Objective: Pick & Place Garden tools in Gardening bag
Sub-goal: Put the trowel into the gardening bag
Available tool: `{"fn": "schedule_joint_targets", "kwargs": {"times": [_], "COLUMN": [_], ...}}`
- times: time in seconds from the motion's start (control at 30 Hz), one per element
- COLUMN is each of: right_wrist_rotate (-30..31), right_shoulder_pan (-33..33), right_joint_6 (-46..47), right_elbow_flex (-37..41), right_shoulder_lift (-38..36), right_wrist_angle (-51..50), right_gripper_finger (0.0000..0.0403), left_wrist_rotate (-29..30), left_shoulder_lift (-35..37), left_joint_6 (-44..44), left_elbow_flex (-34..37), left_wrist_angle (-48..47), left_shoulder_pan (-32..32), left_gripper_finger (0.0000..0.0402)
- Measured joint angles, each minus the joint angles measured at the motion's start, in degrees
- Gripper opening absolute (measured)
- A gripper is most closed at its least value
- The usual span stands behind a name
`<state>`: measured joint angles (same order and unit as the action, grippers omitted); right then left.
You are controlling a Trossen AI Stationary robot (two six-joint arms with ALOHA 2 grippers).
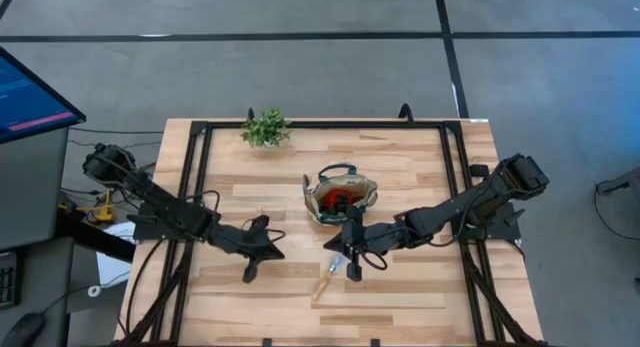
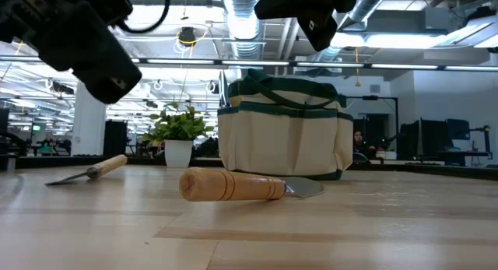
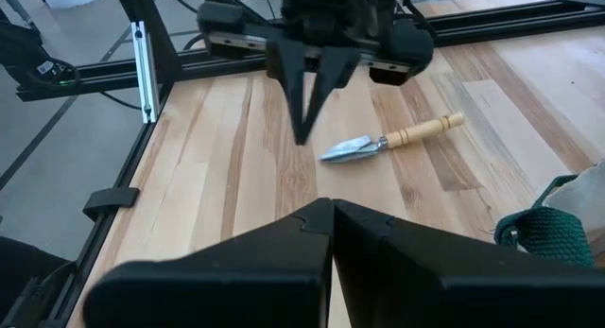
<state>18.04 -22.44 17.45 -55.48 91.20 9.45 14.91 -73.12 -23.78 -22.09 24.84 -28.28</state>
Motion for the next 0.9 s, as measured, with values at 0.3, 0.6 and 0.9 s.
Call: {"fn": "schedule_joint_targets", "kwargs": {"times": [0.3, 0.6, 0.9], "right_wrist_rotate": [0.0, -0.02, -0.02], "right_shoulder_pan": [0.93, 1.2, 1.61], "right_joint_6": [-0.02, -0.02, -1.51], "right_elbow_flex": [0.0, 0.0, 0.0], "right_shoulder_lift": [0.0, 0.0, 0.0], "right_wrist_angle": [-0.02, -0.2, 0.0], "right_gripper_finger": [0.0, 0.0, 0.0], "left_wrist_rotate": [0.05, 0.07, 0.07], "left_shoulder_lift": [3.73, 12.94, 15.47], "left_joint_6": [6.33, 8.78, 13.4], "left_elbow_flex": [-0.04, -0.04, -0.04], "left_wrist_angle": [2.18, 2.3, 1.45], "left_shoulder_pan": [-0.93, -0.91, -0.91], "left_gripper_finger": [0.0002, 0.0002, 0.0002]}}
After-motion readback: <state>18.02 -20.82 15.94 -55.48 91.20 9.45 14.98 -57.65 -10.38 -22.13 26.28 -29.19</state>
